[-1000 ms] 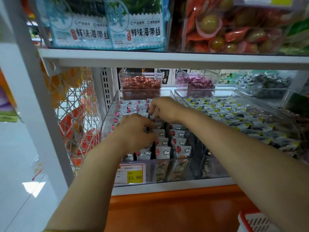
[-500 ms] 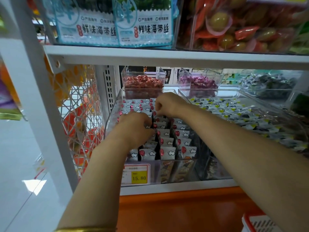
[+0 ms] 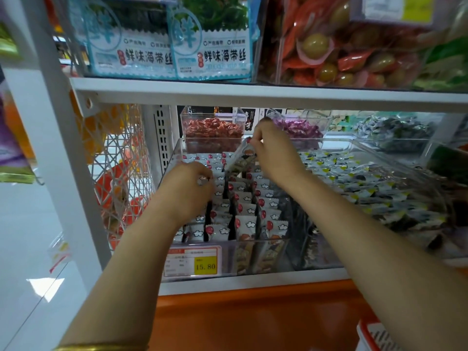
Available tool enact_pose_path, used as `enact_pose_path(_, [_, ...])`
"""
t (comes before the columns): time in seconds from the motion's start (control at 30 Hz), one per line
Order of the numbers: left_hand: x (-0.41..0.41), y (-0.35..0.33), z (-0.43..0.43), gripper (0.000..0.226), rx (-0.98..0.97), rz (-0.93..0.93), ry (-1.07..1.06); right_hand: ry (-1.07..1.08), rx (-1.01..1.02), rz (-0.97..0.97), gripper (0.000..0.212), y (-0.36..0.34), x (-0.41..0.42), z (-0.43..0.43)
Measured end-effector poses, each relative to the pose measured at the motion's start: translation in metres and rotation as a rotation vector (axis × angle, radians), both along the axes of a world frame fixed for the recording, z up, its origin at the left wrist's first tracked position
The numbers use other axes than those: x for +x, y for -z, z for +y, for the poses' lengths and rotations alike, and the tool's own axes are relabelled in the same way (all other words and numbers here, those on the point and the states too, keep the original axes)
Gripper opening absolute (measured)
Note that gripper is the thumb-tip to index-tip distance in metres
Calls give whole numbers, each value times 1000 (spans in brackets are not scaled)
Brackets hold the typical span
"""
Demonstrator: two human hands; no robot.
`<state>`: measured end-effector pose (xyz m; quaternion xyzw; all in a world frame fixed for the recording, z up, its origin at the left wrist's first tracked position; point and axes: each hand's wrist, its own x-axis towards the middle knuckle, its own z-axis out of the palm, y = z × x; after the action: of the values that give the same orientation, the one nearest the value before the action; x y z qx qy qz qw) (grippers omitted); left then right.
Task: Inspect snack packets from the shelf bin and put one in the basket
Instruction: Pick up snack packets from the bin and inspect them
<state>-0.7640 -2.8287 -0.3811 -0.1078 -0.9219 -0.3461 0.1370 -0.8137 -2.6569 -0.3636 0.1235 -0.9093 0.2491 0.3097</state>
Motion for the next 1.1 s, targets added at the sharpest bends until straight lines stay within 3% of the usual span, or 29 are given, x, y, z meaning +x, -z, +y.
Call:
enact_pose_path(0.13, [8,-2,9,40,162,26,9,-8,-316,81,10,1,35,8])
enact_pose_path(0.27, [15,1,17,42,359,-57,49,-91,-614,-44,20,3,64,15])
enact_pose_path(0.43, [21,6,17,17,690,-251,96,-216,-965,-216,11,13,88,20])
enact_pose_path(0.6, [25,2,17,21,965,-354,155,-331,-1204,-301,8,24,99,23])
enact_pose_path(0.9, [24,-1,15,22,1088,-335,128,-301,-1337,-403,18,24,101,24])
enact_pose_path(1.1, [24,-8,15,16,1211,-487,117,-300,-1465,-587,49,19,99,26])
